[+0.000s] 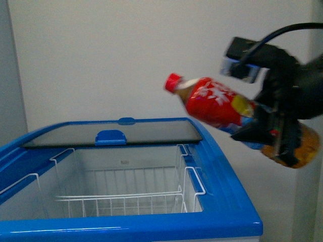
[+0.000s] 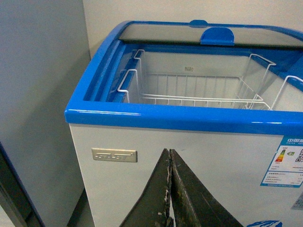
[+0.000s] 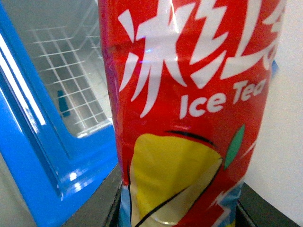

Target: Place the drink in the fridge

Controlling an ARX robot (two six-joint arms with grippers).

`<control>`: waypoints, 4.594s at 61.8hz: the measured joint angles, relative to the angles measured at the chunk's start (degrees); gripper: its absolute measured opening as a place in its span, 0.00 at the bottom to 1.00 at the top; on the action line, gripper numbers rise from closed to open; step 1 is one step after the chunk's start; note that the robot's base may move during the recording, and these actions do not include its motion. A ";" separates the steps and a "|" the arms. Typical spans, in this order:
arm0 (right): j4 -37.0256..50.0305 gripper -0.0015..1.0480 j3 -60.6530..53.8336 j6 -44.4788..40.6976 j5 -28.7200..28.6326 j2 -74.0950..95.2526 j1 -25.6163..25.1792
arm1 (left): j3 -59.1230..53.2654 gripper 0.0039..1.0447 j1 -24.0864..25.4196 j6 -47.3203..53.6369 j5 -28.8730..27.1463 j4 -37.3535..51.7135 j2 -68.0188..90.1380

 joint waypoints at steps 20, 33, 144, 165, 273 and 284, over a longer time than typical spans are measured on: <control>-13.86 0.38 33.31 -12.92 8.41 26.84 12.00 | 0.00 0.02 -0.02 0.07 -0.02 -10.88 -10.54; -15.13 0.38 42.56 -13.31 10.78 36.30 13.00 | 0.00 0.02 -0.02 0.07 -0.02 -10.95 -10.64; 19.26 0.93 -0.50 31.61 29.55 -4.50 -0.09 | 0.00 0.92 -0.02 0.26 0.00 -10.99 -10.64; 19.56 0.68 -49.86 52.35 25.55 -56.35 -0.96 | 0.00 0.92 -0.02 0.26 -0.02 -10.99 -10.64; 12.20 0.04 -73.48 53.59 15.80 -87.80 -10.97 | 0.00 0.92 -0.02 0.26 0.00 -10.99 -10.71; 12.20 0.32 -73.48 53.62 15.80 -87.80 -10.97 | 0.00 0.92 -0.02 0.26 0.00 -10.99 -10.69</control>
